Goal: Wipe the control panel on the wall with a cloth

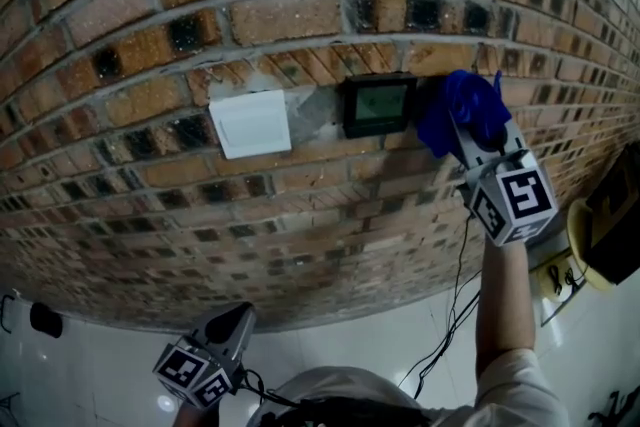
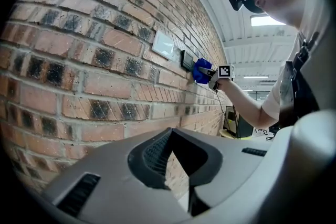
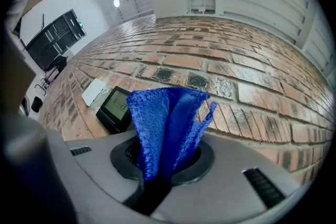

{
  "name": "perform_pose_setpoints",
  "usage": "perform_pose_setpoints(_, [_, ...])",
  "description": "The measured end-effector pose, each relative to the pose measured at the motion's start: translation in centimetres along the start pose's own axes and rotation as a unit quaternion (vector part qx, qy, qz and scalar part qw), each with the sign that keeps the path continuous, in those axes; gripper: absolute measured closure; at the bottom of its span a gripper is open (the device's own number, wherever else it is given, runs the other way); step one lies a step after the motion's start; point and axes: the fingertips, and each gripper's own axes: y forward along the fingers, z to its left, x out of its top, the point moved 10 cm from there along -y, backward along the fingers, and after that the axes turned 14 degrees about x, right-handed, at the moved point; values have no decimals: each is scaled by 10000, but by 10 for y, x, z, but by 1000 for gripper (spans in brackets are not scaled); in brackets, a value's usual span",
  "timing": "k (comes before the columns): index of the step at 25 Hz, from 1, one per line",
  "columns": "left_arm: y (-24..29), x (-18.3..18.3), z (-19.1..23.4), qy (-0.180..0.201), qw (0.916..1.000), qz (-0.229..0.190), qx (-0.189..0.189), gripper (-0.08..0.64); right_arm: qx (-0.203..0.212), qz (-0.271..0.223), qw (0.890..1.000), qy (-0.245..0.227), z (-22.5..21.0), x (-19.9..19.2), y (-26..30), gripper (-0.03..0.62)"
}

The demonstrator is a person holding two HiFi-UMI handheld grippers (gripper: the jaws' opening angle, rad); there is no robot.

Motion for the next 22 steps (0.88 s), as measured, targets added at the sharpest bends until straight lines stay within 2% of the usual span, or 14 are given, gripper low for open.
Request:
perform_pose_setpoints(4, [-8,-2,6,-55,9999,-27,100,557,148,-294,9992,-211,29,28,-4,501])
perform_pose_setpoints(8, [-17,-8,13,-117,9997,-13,202,557,844,-624,9941,-277,77,55,19,502])
perform_pose_setpoints(11, [-22,-8,14,-106,9997,-1,209,557,1340,-531,9887,-404,108,61,49,502])
perform_pose_setpoints(13, [-27,-6,13,-121,9996,-42,237,557,1494,-448,9869,-403,121,60,69,500])
perform_pose_setpoints(17, [-34,-6,15,-200,9991,-64,364,557,1457,-540,9874,-291,123,56,88,500])
perform_pose_setpoints(22, [-33,-6,15,-306,9989,-30,364,557,996,-533,9932,-281,98,58,58,502])
